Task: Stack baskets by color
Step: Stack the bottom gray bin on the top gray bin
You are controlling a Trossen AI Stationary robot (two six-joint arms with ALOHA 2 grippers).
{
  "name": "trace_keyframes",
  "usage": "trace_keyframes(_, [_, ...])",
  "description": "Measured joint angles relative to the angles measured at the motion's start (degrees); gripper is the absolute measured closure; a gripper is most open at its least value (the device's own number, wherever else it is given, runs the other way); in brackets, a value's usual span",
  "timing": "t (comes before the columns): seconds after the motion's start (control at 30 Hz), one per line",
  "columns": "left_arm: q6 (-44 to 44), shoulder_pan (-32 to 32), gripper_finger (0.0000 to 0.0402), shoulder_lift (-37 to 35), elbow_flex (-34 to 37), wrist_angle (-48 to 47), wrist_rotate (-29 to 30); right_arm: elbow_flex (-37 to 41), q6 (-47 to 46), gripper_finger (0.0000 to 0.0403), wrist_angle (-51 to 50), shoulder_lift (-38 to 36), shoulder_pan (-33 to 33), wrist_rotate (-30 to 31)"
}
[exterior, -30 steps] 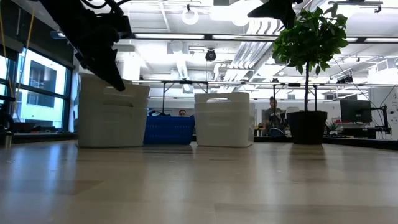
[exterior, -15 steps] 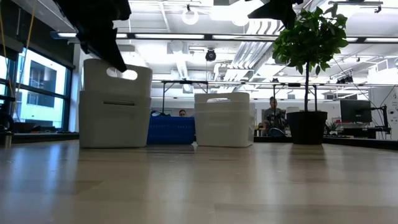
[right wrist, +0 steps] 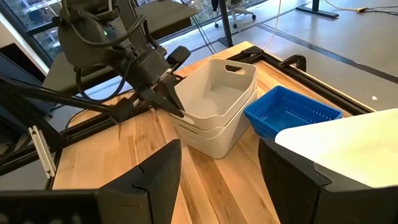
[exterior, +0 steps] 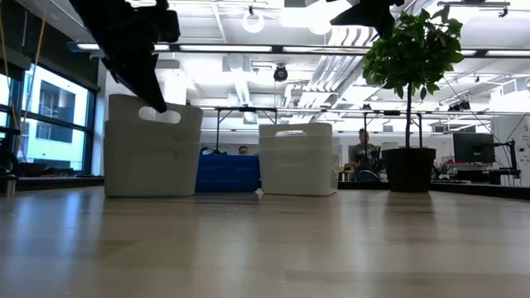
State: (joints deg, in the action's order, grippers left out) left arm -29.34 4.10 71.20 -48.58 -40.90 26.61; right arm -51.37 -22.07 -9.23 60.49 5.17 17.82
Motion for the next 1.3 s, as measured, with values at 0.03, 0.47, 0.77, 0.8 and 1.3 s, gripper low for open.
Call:
trace_keyframes(0.03, [0.0, 0.0, 0.0388, 0.1, 0.0, 0.1, 0.0, 0.0, -0.1, 0.0201, 0.0, 0.0, 0.0, 0.0])
trace_keyframes(0.47, [1.0, 0.0, 0.0237, -2.7, -1.2, -0.2, -1.3, 0.0, -0.2, 0.0201, 0.0, 0.0, 0.0, 0.0])
trace_keyframes(0.77, [9.3, 0.0, 0.0205, -11.7, -10.6, 2.0, -0.2, 0.0, 0.0, 0.0201, 0.1, 0.0, 0.0, 0.0])
trace_keyframes(0.8, [10.5, 0.0, 0.0206, -13.0, -11.2, 3.8, -0.2, 0.0, 0.0, 0.0201, 0.2, 0.0, 0.0, 0.0])
trace_keyframes(1.3, [21.2, 0.0, 0.0249, -35.6, 12.9, 53.2, 3.2, 0.0, 0.7, 0.0201, 4.3, 0.0, 0.0, 1.1])
